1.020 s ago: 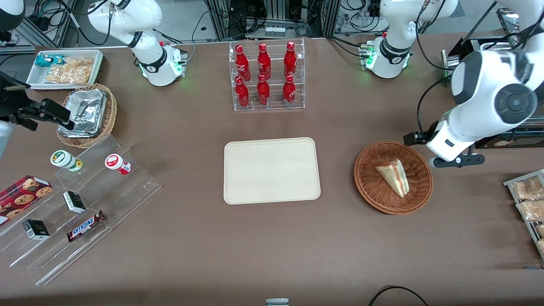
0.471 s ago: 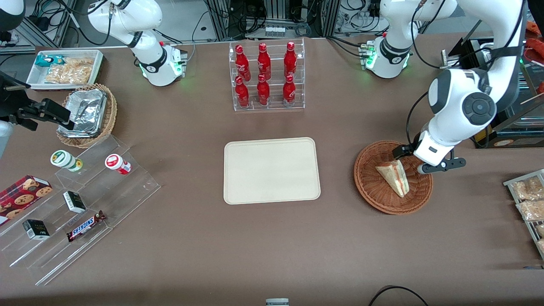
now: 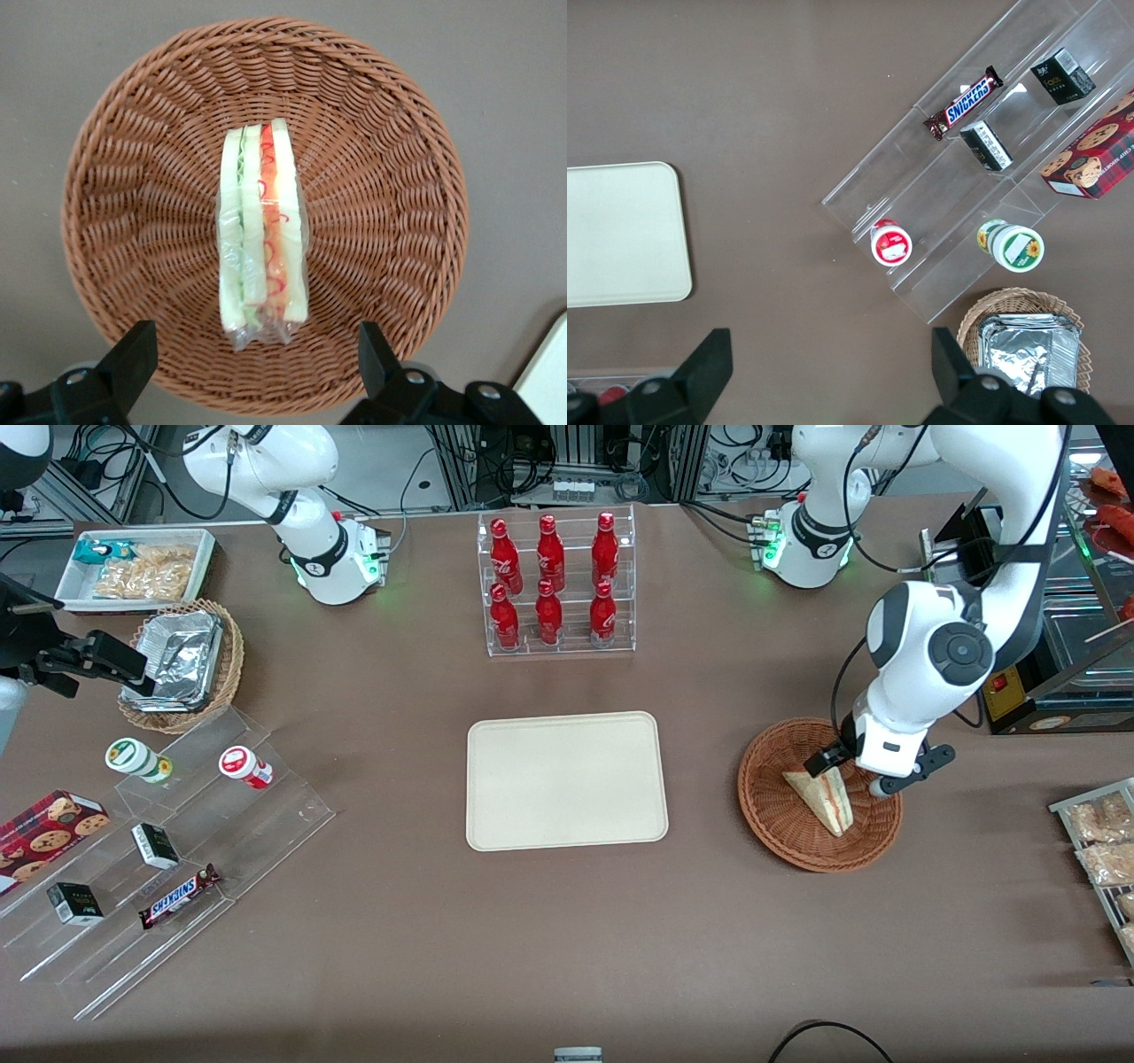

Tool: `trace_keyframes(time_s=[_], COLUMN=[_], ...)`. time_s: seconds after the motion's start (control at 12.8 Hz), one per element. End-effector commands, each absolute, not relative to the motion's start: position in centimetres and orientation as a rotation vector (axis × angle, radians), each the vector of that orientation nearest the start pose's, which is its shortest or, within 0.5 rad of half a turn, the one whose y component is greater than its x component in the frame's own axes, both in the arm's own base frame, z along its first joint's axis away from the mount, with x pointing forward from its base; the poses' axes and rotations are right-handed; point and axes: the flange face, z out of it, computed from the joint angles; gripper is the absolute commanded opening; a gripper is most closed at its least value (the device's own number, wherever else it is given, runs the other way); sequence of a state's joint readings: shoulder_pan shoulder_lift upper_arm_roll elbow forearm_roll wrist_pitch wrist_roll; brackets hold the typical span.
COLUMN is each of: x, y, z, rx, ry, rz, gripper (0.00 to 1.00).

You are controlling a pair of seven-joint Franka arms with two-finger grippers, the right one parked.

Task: Place sandwich from basket to tray
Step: 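Lower the left gripper and close it on the wrapped sandwich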

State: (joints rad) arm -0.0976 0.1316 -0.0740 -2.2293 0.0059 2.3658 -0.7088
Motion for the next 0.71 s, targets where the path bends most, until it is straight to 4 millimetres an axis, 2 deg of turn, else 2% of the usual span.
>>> trace_keyframes(time_s=[0.0, 0.16, 0.47, 0.55, 0.63], x=[53.7, 54.0, 54.2, 54.2, 54.3], y=[-9.3, -9.3, -8.8, -8.7, -8.7], z=[29.6, 27.6, 25.4, 25.3, 25.4], rx=[-2.988, -2.976, -2.965, -2.967, -2.971], ry=[-1.032, -1.075, -1.072, -1.068, -1.061], rz=[-0.019, -0.017, 0.023, 0.018, 0.016], gripper=[1.0, 1.0, 0.98, 0.84, 0.54])
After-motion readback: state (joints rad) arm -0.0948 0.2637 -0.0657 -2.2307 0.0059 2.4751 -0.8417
